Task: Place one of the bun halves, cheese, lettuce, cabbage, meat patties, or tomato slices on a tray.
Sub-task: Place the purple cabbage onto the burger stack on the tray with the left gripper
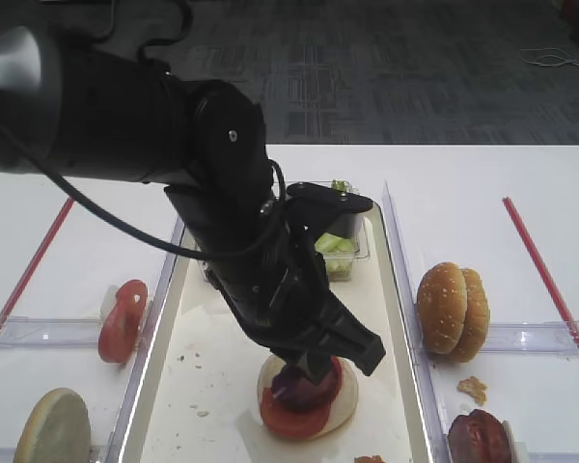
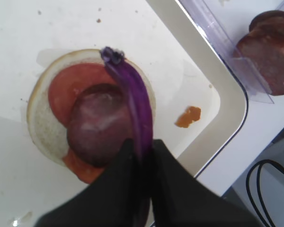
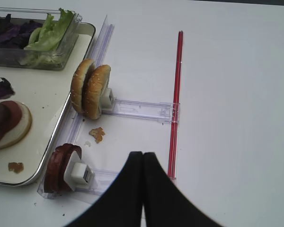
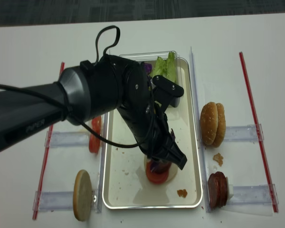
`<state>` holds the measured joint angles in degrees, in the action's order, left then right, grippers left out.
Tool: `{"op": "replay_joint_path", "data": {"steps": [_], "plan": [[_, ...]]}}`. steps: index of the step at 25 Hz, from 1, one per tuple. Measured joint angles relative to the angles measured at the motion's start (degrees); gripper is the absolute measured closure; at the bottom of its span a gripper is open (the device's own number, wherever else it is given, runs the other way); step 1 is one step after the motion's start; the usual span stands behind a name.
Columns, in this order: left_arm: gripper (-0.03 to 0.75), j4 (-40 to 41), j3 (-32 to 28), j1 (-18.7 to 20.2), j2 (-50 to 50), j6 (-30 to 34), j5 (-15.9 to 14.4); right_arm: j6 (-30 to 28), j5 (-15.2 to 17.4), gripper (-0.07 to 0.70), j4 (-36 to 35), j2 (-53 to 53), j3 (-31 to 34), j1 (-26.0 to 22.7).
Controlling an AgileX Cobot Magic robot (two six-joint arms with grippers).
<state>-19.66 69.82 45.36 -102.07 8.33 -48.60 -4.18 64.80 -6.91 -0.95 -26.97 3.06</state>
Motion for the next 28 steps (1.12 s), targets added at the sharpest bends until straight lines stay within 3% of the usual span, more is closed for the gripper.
{"op": "replay_joint_path", "data": {"steps": [9, 28], "plan": [[0.677, 0.11, 0.00, 0.00, -3.22, 1.75, 2.27, 0.00, 0.00, 0.618, 0.00, 0.00, 0.00, 0.00], [0.677, 0.56, 0.00, 0.00, -4.02, 2.09, 4.14, 0.00, 0.00, 0.618, 0.00, 0.00, 0.00, 0.00]]}}
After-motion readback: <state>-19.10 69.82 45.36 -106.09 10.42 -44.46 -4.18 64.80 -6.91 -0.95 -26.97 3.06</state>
